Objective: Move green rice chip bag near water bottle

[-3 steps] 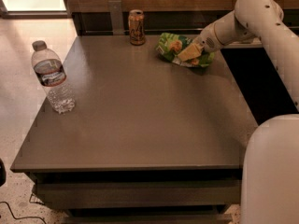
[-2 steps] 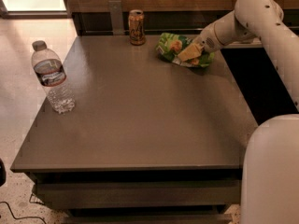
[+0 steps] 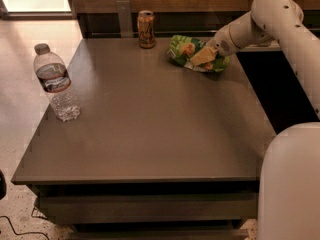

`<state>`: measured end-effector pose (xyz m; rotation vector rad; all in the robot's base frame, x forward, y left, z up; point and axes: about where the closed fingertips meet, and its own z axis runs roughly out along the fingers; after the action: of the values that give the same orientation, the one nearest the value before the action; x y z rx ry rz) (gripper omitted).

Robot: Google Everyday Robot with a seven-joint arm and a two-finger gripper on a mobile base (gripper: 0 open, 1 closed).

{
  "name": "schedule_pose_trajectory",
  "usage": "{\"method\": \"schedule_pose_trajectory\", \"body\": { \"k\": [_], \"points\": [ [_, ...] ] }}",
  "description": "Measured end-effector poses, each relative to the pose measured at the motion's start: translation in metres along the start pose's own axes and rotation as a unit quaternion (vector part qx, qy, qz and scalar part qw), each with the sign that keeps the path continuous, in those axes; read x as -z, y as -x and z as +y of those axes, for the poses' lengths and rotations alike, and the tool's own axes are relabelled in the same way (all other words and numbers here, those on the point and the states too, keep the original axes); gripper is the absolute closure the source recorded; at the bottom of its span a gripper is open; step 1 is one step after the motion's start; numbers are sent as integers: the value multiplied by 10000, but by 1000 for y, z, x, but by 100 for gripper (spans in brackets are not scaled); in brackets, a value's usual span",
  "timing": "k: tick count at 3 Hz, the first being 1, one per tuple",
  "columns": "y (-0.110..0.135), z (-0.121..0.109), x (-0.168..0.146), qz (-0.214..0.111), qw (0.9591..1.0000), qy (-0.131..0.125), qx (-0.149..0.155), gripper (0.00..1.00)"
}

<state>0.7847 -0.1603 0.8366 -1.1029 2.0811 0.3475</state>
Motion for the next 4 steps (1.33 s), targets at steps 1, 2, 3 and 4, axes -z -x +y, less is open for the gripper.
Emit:
{"method": "schedule_pose_trajectory", "body": {
  "k": [1, 2, 3, 4],
  "points": [
    [0, 0, 0, 0, 10000, 0, 0, 100],
    [2, 1, 2, -7, 10000, -16, 30, 100],
    [22, 14, 26, 13, 9994, -169, 299, 100],
    [44, 37, 59, 37, 9976, -325, 605, 100]
  ]
}}
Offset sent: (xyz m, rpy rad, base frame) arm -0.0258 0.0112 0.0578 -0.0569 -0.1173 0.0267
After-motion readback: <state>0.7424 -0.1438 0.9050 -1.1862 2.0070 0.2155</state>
